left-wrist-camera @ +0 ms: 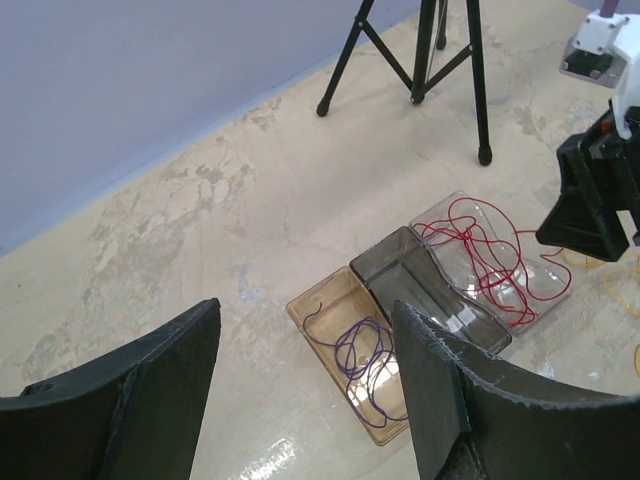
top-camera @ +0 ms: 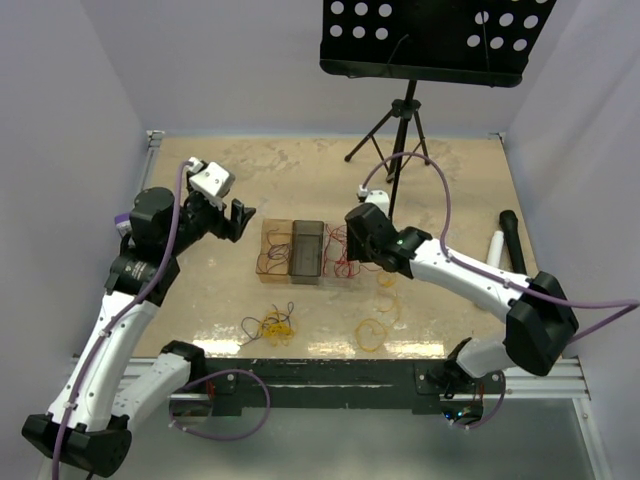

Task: Untangle the cables
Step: Place the cable in the bin.

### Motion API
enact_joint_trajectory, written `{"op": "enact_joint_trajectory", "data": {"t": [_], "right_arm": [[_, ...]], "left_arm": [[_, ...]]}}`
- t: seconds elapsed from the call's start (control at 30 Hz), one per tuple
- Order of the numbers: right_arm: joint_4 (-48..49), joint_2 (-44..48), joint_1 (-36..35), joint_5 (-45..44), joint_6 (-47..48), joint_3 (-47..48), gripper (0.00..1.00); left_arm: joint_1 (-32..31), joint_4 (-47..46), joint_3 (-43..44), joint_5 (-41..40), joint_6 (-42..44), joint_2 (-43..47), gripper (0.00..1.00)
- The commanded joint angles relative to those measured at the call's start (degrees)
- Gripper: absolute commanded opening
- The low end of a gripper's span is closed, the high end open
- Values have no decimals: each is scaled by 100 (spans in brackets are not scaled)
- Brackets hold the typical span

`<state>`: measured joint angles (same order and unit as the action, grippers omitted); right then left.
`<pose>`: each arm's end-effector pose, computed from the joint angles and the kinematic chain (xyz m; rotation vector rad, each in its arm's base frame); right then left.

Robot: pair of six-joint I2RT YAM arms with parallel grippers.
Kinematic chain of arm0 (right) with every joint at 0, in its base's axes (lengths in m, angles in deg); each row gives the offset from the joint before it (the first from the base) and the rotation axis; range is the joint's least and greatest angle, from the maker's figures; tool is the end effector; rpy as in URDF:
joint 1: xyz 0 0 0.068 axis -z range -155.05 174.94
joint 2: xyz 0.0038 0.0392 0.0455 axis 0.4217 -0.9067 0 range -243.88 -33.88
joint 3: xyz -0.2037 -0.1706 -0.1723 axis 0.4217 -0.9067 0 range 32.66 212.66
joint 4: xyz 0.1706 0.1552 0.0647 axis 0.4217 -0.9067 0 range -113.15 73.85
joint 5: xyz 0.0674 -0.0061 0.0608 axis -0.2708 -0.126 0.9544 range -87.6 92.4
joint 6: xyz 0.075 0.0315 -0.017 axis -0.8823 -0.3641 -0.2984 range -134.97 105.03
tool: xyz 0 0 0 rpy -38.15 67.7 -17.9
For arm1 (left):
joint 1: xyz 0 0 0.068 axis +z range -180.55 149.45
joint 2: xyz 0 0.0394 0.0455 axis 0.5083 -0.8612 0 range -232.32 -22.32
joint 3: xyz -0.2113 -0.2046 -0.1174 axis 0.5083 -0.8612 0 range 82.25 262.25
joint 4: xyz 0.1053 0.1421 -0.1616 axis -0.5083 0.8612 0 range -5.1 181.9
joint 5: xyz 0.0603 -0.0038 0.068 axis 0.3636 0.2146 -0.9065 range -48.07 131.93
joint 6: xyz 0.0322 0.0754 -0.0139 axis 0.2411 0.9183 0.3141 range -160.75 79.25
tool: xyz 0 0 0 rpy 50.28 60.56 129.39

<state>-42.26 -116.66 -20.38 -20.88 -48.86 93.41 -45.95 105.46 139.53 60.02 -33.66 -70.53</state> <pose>0.2334 0.1952 0.2880 -0.0492 2.3319 0.1981 0.1517 -0.0651 0.4097 0.5686 1.6836 -0.3843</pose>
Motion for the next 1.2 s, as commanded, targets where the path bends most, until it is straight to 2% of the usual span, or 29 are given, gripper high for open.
{"op": "enact_joint_trajectory", "data": {"t": [0.0, 0.1, 0.23, 0.5, 0.63, 0.93, 1.17], "right_arm": [[-281, 473, -3, -264, -258, -616, 54], [-368, 518, -55, -509, -522, -749, 56], [-553, 351, -56, -301, -969, -608, 59], [641, 842, 120, 702, -2682, -1425, 61], [888, 729, 120, 1036, -3141, -1593, 61], [1081, 1071, 155, 853, -4027, -2058, 61], [1679, 1133, 190, 721, -4872, -2594, 55]], "left_arm": [[37, -78, 249, 169, 64, -49, 74], [37, -78, 328, 221, 47, -101, 74], [37, -8, 424, 274, 47, -128, 74], [37, 45, 328, 292, 134, -40, 75], [37, 71, 354, 283, 187, -14, 74], [37, 98, 284, 213, 205, 74, 75], [37, 124, 302, 186, 214, 92, 75]]}}
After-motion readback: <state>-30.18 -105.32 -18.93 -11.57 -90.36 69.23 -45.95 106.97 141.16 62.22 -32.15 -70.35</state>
